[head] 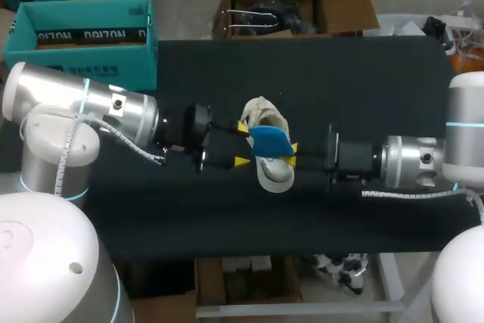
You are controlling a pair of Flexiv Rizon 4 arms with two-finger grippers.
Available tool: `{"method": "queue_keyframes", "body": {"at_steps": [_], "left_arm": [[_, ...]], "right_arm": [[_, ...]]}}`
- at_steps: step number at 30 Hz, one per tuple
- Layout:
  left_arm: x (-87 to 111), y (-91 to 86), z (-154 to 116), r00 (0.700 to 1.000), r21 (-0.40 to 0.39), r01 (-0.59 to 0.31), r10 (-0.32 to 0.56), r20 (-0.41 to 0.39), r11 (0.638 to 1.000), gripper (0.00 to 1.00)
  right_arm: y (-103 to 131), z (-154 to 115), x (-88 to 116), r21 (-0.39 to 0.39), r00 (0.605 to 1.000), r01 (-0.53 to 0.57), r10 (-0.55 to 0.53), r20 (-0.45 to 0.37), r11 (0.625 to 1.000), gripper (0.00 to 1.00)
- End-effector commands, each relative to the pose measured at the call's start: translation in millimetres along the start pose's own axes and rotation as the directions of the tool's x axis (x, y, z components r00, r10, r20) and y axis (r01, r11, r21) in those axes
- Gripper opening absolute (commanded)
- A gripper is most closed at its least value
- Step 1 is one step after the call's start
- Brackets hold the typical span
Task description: Open the shoe tongue, take the insole out of the shoe, put the insole back into the shoe, and pack the shoe into the shoebox
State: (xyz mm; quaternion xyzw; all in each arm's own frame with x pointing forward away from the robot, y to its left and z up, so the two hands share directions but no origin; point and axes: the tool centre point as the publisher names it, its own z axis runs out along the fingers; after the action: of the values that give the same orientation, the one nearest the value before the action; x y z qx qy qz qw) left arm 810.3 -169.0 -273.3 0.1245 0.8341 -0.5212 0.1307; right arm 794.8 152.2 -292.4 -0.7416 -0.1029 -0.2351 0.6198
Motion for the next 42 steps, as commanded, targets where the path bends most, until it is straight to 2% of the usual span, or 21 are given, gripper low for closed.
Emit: {"method": "queue_keyframes", "body": {"at_steps": [1,4,7,12,19,22,23,24,25,33,34,37,42], "left_arm": [[-7.4,3.2,4.4,1.000,0.008,-0.001,0.001,-0.015,1.000,0.65],[-14.0,6.5,9.8,0.999,-0.013,0.002,-0.003,-0.037,1.000,0.64],[-17.6,9.2,16.5,0.998,-0.022,0.001,-0.003,-0.070,1.000,0.52],[-21.6,14.4,28.8,0.995,-0.037,-0.004,0.000,-0.101,0.999,0.39],[-25.4,24.3,42.1,0.991,-0.059,-0.004,-0.004,-0.134,0.998,0.38],[-25.8,28.5,45.5,0.991,-0.066,-0.001,-0.008,-0.137,0.998,0.33],[-26.3,30.3,46.6,0.991,-0.066,0.000,-0.009,-0.136,0.998,0.23],[-26.6,31.1,47.0,0.990,-0.062,0.004,-0.013,-0.137,0.998,0.07],[-27.6,32.4,47.7,0.990,-0.061,0.005,-0.013,-0.138,0.998,0.00],[-29.1,33.5,48.7,0.990,-0.066,-0.045,0.035,-0.137,0.997,0.00],[-29.3,32.7,48.4,0.989,-0.067,-0.059,0.049,-0.138,0.996,0.00],[-30.1,29.7,47.5,0.986,-0.070,-0.093,0.082,-0.145,0.993,0.00],[-27.7,19.2,49.4,0.972,-0.084,-0.170,0.152,-0.180,0.982,0.00]], "right_arm": [[11.7,2.3,1.3,0.017,1.000,-0.002,0.002,0.002,1.000,0.00],[18.5,1.6,2.7,0.025,1.000,-0.003,0.003,-0.005,1.000,0.00],[23.6,3.1,5.2,0.033,1.000,-0.002,0.002,-0.007,0.999,0.00],[25.8,6.5,8.8,0.034,1.000,0.004,-0.004,-0.002,0.999,0.00],[27.9,6.9,11.7,0.032,1.000,0.019,-0.018,-0.015,0.999,0.00],[28.1,6.8,13.0,0.035,1.000,0.022,-0.022,-0.018,0.999,0.00],[28.1,6.6,13.4,0.035,1.000,0.023,-0.022,-0.019,0.999,0.00],[28.1,6.6,13.7,0.036,1.000,0.024,-0.023,-0.019,0.999,0.00],[28.1,6.5,13.9,0.035,1.000,0.023,-0.023,-0.018,0.999,0.00],[25.6,4.4,14.2,0.043,0.999,0.027,-0.026,-0.019,0.999,0.00],[22.8,3.0,13.9,0.028,1.000,0.027,-0.027,-0.015,0.999,0.31],[15.9,-1.8,12.8,-0.015,1.000,0.027,-0.027,-0.008,1.000,0.39],[7.1,-10.0,10.9,-0.069,0.999,0.030,-0.031,-0.010,0.997,0.38]]}}
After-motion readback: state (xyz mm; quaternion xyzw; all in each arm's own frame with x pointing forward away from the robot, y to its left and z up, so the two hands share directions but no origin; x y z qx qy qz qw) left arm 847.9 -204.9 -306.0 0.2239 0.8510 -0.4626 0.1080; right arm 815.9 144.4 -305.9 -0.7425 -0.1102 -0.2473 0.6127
